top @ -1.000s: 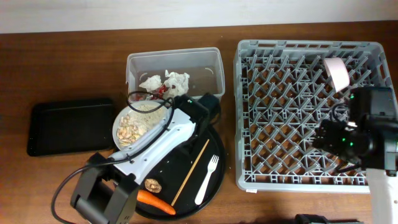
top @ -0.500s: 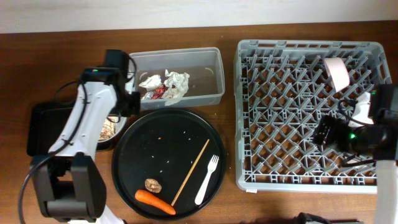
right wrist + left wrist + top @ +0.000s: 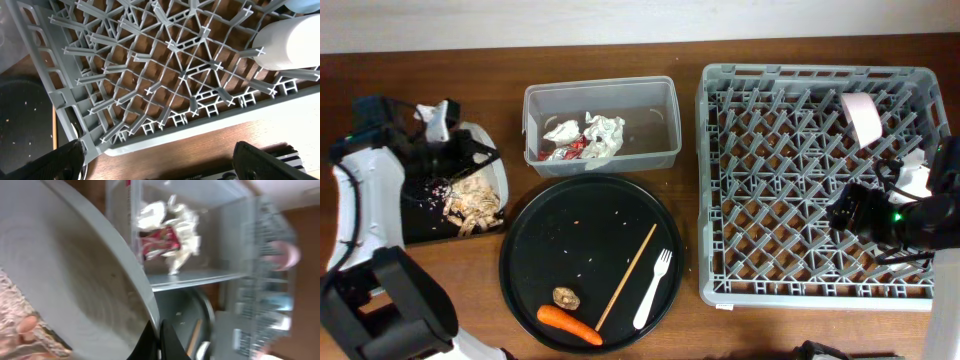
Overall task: Sort waste into correct bins and load items into the dishwasher rack
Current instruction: 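Tip the plate's food onto the black baking tray with the left gripper, then set the empty plate back on the round tray and retract left arm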
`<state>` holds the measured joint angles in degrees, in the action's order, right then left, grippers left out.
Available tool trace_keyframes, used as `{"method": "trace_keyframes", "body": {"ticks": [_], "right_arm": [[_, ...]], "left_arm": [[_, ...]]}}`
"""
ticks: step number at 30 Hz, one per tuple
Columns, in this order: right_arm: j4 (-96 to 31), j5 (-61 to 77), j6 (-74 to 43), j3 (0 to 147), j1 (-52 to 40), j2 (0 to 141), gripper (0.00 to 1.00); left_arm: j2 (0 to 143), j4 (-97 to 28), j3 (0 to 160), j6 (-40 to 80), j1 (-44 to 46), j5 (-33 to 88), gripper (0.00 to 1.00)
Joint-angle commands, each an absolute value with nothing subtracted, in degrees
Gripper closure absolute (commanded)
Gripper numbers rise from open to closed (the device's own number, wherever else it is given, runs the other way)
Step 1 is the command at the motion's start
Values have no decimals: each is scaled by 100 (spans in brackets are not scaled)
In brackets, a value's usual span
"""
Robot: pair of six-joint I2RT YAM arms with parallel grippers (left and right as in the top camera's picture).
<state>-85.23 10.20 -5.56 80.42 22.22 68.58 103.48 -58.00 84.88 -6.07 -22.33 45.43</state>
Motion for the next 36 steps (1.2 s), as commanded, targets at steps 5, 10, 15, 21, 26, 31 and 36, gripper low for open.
{"method": "trace_keyframes", "body": {"ticks": [5,10,15,21,26,31,36], "right_arm": [[-8510,941,-475,8018,2259,6842,1],[-8510,941,-475,8018,2259,6842,1],[-8508,941,-475,8018,2259,6842,1],[-8510,943,-475,8018,2259,6842,1],[-8512,947,-475,8018,2257,6860,1],[-8532,947,-475,8018,2252,6982,1],[-8611,947,-489,8018,2252,6982,1]], "left_arm": [[10143,-5905,8619,-788,-3124,7428,100],[10143,-5940,8619,-781,-3817,7719,100],[10145,-6084,8619,-1024,-4206,7889,100],[10130,-6427,8619,-1083,-4200,7660,100],[9286,-7120,8619,-1509,-3124,6270,100],[8473,-8005,8619,-1481,-556,4165,99],[8510,-7415,7902,-23,2139,2073,99]]}}
